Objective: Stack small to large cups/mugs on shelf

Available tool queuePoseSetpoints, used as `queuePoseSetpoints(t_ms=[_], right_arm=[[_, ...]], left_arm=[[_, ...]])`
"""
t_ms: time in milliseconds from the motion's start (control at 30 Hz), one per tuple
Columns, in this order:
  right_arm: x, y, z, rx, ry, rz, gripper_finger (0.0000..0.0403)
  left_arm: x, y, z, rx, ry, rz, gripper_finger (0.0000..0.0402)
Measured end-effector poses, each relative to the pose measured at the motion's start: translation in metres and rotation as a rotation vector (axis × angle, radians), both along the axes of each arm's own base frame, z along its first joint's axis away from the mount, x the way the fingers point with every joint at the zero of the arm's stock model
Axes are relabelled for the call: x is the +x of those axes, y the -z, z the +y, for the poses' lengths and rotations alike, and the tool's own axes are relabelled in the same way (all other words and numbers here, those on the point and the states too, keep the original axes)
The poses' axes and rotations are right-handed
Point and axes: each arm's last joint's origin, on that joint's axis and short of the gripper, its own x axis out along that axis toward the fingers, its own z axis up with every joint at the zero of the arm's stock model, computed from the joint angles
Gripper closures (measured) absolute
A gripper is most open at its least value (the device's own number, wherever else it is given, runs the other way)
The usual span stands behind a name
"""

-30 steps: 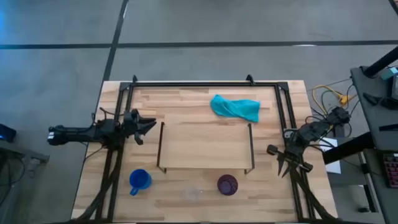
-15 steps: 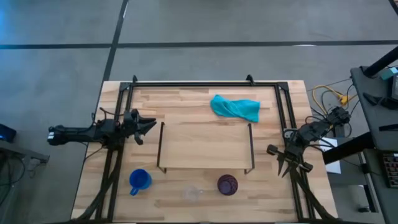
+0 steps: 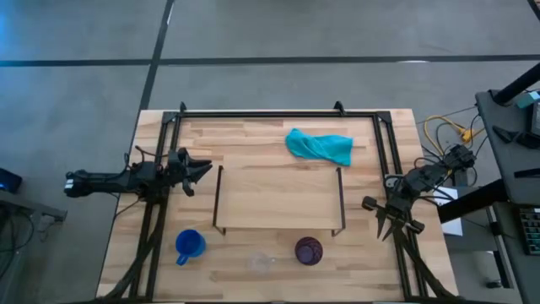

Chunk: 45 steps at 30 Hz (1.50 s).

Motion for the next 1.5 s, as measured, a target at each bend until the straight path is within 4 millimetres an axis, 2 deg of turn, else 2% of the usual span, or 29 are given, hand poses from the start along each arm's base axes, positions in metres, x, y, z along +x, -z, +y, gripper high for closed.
queuePoseSetpoints(t_ms=[1267, 1500], right_arm=[[0.0000, 0.0000, -0.0001, 0.000, 0.003, 0.000, 0.0344], [0.0057, 0.0001, -0.0047, -0.005, 0.256, -0.002, 0.0344]], left_arm=[[0.0001, 0.0000, -0.0001, 0.000, 0.006, 0.000, 0.0324], [0.0000, -0.0001, -0.0001, 0.000, 0.005, 0.000, 0.0324]])
